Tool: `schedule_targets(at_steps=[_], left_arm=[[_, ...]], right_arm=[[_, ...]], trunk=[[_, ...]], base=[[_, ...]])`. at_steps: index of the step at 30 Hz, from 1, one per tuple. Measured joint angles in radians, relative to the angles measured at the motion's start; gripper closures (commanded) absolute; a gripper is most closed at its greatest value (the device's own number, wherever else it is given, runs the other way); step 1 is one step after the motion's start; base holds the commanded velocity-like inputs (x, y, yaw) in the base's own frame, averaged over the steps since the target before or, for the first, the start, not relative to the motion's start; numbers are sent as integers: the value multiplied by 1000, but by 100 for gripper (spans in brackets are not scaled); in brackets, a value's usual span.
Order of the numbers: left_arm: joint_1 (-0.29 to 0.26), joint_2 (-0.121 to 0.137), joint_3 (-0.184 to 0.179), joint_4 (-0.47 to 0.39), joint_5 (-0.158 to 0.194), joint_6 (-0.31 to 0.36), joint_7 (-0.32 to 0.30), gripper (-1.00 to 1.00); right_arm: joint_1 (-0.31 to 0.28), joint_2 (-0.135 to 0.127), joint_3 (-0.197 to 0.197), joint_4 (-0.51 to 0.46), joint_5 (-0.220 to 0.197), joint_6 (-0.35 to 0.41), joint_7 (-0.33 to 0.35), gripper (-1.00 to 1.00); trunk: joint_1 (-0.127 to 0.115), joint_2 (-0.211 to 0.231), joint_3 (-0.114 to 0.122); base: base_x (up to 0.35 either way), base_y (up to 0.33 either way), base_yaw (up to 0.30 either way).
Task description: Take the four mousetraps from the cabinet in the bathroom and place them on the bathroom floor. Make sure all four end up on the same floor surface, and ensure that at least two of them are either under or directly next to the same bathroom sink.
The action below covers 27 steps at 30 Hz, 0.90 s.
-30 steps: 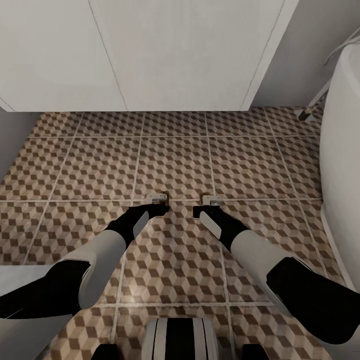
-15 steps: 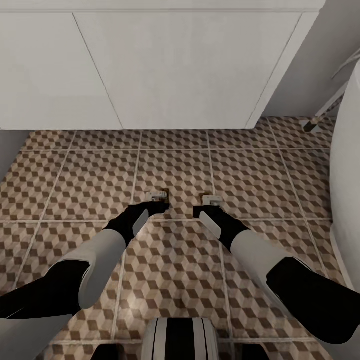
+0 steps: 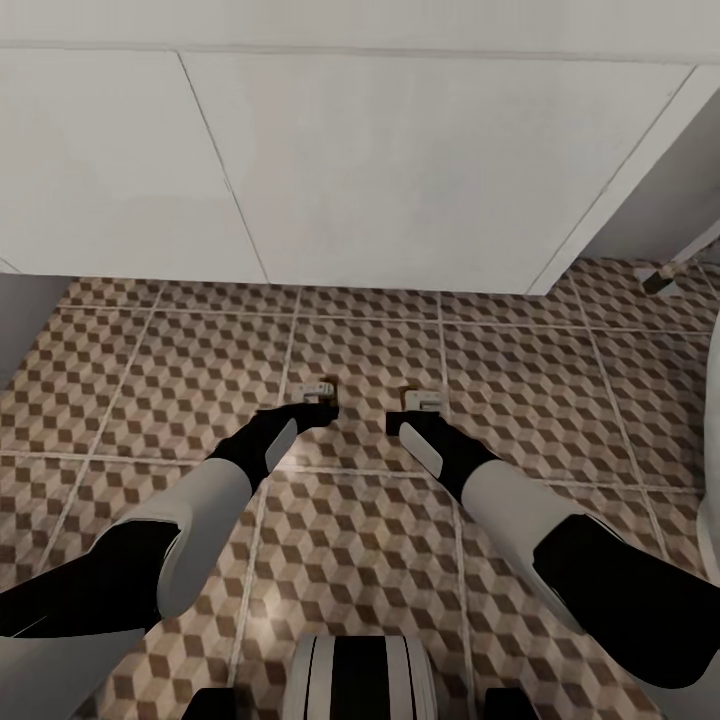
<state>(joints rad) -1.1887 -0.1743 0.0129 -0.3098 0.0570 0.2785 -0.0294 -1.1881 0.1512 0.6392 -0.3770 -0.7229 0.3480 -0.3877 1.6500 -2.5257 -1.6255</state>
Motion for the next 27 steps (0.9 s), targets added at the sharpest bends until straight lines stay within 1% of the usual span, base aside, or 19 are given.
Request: schedule_targets(at_steps=[27], left_arm=[[0, 0, 0, 0, 0, -1, 0, 100]], right_arm=[[0, 0, 0, 0, 0, 0, -2, 100]], trunk=[[0, 0, 0]], base=[[2, 0, 6]])
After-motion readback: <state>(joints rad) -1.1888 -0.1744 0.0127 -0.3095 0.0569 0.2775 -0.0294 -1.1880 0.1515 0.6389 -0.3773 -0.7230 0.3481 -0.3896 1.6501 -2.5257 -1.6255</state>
